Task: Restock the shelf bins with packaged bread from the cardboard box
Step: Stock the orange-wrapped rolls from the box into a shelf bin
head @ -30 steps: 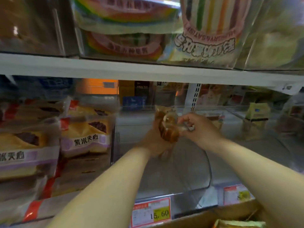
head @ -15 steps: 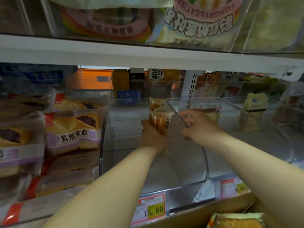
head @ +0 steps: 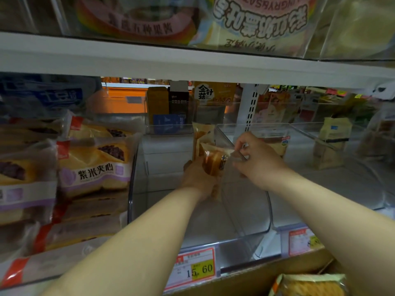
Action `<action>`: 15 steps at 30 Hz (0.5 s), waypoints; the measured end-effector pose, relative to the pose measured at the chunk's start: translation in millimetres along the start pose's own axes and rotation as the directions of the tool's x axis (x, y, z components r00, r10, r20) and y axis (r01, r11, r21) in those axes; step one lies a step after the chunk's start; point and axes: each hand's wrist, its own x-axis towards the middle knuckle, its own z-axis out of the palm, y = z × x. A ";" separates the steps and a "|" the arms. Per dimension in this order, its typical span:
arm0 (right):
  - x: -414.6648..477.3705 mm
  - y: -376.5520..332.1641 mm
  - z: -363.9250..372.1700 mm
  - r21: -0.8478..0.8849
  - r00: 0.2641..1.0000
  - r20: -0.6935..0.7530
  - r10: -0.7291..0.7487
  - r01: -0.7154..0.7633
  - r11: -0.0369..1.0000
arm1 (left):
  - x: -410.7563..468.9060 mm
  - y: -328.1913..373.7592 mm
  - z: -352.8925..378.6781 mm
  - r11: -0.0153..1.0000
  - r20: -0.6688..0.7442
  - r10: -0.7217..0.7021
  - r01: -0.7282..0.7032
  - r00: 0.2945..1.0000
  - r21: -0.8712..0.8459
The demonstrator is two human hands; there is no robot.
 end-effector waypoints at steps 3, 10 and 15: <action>0.4 -2.6 0.5 -0.078 0.999 0.030 -0.038 0.040 0.996 | -0.8 -0.8 -0.1 0.999 -0.072 -0.009 0.007 0.997 -0.033; 1.6 -6.2 -0.7 -0.156 0.988 0.155 -0.009 0.033 0.987 | -0.6 2.6 -0.5 0.983 -0.107 -0.073 0.053 0.992 -0.174; 3.3 -5.4 -0.3 -0.166 0.989 0.149 -0.001 0.026 0.986 | -3.6 5.7 -3.8 0.986 -0.049 -0.016 0.008 0.999 -0.165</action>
